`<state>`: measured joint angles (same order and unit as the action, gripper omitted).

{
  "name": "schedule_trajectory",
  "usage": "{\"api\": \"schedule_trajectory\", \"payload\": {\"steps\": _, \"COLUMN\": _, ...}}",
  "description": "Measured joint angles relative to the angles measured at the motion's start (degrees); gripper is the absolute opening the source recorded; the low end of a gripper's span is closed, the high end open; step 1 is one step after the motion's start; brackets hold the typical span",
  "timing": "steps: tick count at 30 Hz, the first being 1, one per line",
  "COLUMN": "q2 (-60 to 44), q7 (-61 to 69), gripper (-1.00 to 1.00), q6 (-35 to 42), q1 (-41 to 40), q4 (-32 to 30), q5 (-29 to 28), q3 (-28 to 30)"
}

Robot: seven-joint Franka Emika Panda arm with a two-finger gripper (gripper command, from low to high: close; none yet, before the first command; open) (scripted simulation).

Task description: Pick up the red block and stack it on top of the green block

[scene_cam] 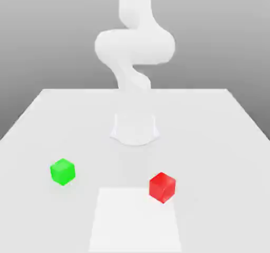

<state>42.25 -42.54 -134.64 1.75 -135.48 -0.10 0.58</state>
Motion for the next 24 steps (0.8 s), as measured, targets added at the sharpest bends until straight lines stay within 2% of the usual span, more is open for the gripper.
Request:
{"api": "schedule_trajectory", "payload": {"steps": 16, "q2": -30.31, "q7": 27.4, "gripper": 0.0, "q6": -23.24, "q1": 12.38, "q4": -28.88, "q5": -0.7, "q3": 2.97}}
{"api": "schedule_trajectory", "payload": {"steps": 18, "q2": -37.68, "q7": 30.39, "gripper": 0.0, "q6": -28.79, "q1": 12.92, "q4": -30.9, "q5": -0.47, "q3": 2.26}}
{"api": "schedule_trajectory", "payload": {"steps": 23, "q2": -49.72, "q7": 33.0, "gripper": 0.0, "q6": -38.78, "q1": 12.48, "q4": -30.41, "q5": 1.54, "q3": 0.72}}
{"api": "schedule_trajectory", "payload": {"steps": 24, "q2": -51.76, "q7": 33.11, "gripper": -1.0, "q6": -40.54, "q1": 12.09, "q4": -30.15, "q5": 1.68, "q3": 0.3}}
